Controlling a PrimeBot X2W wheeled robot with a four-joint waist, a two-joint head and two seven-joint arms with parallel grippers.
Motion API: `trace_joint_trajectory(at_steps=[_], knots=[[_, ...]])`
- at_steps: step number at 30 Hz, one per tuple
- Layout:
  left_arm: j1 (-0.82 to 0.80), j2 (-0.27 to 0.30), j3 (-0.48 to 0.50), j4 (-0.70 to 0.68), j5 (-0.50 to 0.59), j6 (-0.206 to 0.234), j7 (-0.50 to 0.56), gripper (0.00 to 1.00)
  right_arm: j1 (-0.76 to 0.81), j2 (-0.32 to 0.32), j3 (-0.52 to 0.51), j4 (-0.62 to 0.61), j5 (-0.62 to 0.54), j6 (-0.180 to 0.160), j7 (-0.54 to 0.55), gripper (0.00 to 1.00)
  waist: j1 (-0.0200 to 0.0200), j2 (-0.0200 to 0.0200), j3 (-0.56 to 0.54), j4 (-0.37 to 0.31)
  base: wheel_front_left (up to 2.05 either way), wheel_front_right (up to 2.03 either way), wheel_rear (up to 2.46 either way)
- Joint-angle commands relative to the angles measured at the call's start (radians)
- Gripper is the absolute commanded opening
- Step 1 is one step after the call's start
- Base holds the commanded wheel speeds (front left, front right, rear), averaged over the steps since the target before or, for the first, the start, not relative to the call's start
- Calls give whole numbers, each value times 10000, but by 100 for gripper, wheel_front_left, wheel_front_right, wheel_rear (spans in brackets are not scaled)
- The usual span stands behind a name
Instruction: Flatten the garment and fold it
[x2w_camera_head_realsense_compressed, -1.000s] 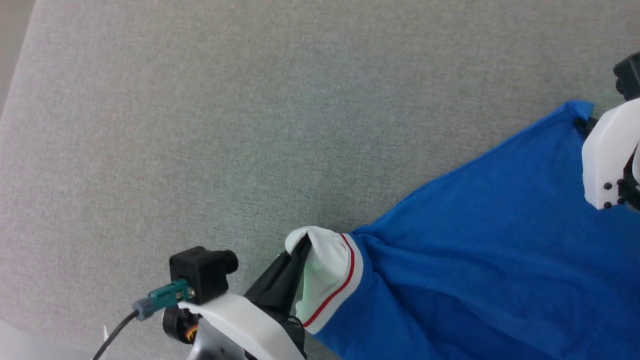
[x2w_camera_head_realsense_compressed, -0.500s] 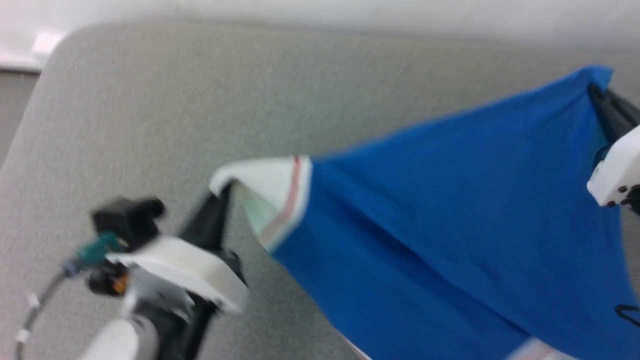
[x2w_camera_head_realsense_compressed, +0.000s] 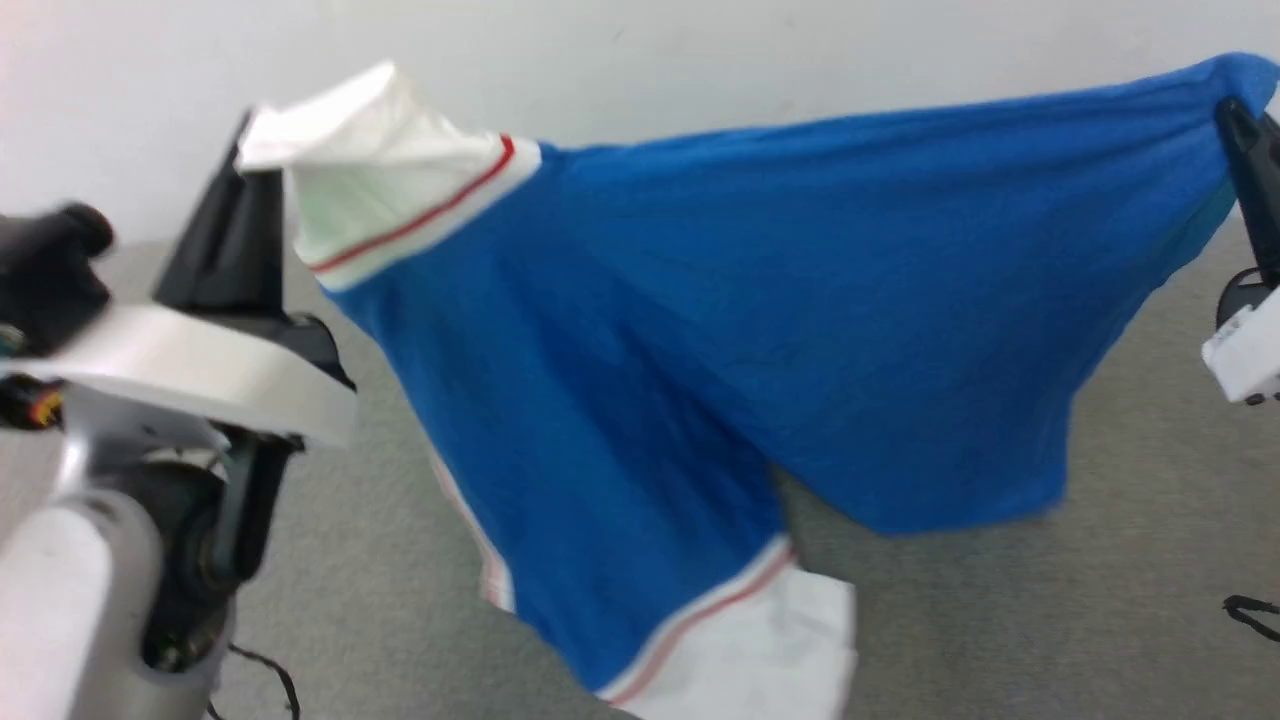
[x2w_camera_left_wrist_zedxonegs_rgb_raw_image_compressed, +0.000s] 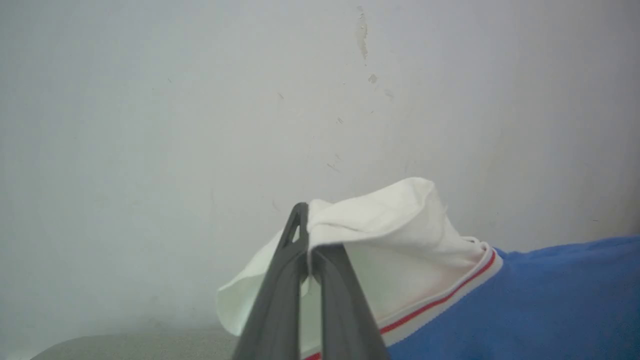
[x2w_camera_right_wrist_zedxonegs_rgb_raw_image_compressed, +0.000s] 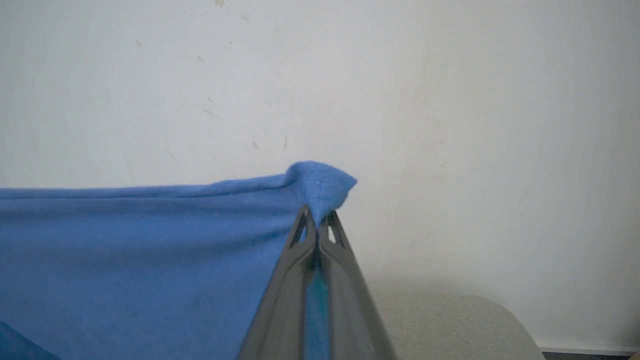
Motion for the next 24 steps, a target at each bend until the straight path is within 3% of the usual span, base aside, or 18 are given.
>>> trace_joint_trajectory(at_steps=[1,7,12,17,24], knots=[[-181,41,77,-61,-63,-98,23,0,-71,24,-27,-68,66,-9,23,0,2,0,-563,-568,0,0,0],[-1092,307,5,-156,-372,-502,641,0,-186,141,-178,-669,431,-9,607,0,2,0,-344,-704,0,0,0],[-2603,168,-544,744,-607,-1048,1324,0,-782,-20,-52,-466,410,-9,831,0,2,0,400,-739,0,0,0],[-4823,-309,-771,2498,-956,-1477,1893,0,-2402,-197,508,434,282,-9,949,0,2,0,1431,-890,0,0,0],[-8287,-374,-1101,4823,-203,-1990,2166,0,-5468,-325,1185,2523,-354,-9,604,0,2,0,3180,-1048,0,0,0]])
